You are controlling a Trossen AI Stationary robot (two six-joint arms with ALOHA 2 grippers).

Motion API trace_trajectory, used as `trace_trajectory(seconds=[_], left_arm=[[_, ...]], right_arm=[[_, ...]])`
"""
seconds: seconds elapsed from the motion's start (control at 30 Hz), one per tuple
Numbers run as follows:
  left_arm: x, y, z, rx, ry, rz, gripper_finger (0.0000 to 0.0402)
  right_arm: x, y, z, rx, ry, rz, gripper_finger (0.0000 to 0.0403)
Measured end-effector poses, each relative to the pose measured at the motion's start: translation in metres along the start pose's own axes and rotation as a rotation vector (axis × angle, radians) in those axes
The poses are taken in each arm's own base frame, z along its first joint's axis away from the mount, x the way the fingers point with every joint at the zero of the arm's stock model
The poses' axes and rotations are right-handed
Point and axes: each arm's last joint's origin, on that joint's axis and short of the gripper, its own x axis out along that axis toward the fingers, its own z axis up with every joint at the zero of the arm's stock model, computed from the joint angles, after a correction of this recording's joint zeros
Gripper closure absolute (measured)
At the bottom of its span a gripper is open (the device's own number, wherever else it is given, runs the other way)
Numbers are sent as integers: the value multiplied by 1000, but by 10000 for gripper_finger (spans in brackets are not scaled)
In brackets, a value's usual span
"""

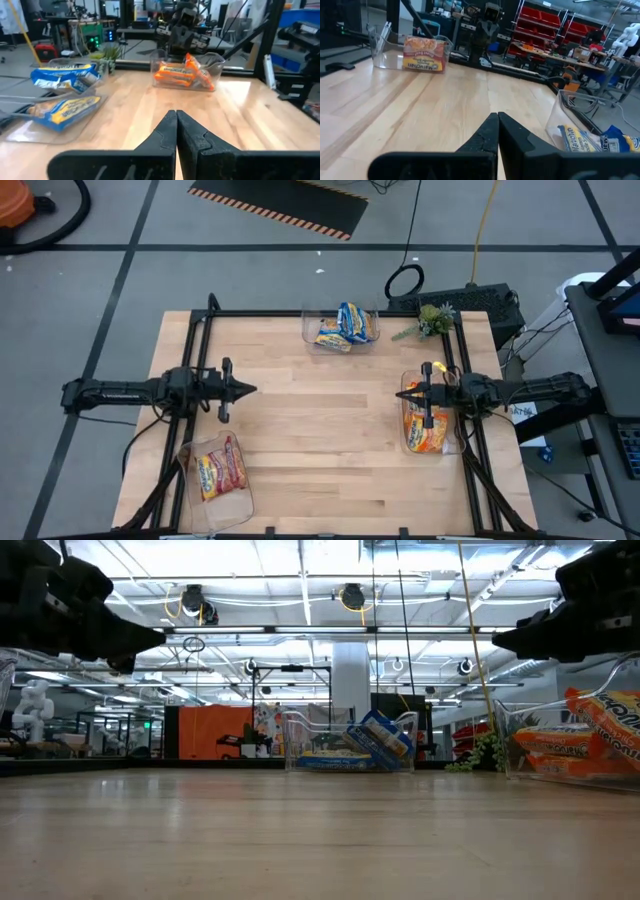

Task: Sort Maruchan noodles
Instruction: Return to Home Position

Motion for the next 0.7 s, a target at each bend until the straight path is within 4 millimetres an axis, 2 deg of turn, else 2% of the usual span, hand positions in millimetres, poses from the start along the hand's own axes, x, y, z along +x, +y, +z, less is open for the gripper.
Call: trace_trajectory(seconds=[0.3,0.7], left_arm=[[0,-7,2,-37,-15,-46,401],[-1,-15,-1,6,7,-52,401]], right_arm=[[0,0,1,34,-14,-2,403],[0,0,1,36,-14,0,403]])
